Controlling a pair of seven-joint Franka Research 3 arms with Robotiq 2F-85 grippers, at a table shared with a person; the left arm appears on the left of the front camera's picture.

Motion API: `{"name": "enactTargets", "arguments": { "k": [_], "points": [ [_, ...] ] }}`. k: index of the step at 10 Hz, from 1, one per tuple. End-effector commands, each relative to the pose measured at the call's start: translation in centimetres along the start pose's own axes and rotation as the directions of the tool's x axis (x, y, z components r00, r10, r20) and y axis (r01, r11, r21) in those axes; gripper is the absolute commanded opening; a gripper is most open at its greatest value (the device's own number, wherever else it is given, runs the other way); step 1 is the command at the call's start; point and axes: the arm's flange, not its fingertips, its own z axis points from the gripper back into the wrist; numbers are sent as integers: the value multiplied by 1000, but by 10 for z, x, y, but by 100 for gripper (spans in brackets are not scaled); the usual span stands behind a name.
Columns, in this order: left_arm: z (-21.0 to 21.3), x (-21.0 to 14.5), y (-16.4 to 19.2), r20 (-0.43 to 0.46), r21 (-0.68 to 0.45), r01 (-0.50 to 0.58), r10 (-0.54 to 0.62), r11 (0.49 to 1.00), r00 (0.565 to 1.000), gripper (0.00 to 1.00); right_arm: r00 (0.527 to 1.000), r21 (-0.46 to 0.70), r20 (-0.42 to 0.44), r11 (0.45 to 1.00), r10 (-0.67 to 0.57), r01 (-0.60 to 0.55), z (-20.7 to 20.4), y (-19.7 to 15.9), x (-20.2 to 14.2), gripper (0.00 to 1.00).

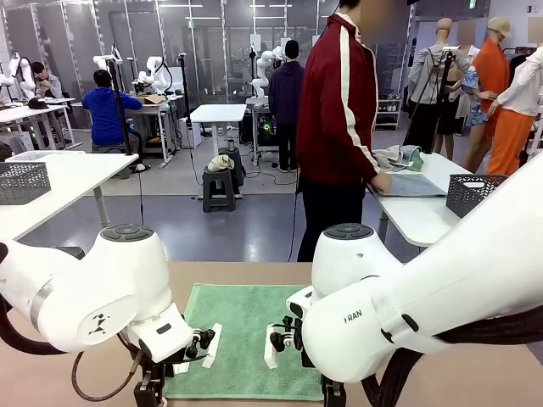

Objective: Fold the towels and place them in the basket.
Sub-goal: When a person lays out a Towel with hook on the table, fold it in half twice.

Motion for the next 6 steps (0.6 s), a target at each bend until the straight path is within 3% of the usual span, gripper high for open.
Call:
{"name": "enactTargets", "arguments": {
  "k": [1,3,6],
  "points": [
    [-1,0,5,8,25,18,-18,1000,1000,82,1000,-24,16,1000,19,-18,-4,-4,-1,81],
    [-1,1,6,6,25,16,-16,1000,1000,82,1000,-20,15,1000,15,-15,-6,-5,-2,81],
    [-2,-1,7,-4,19,17,-17,1000,1000,55,1000,-13,18,1000,10,-10,-6,-7,-1,53]
  ]
}}
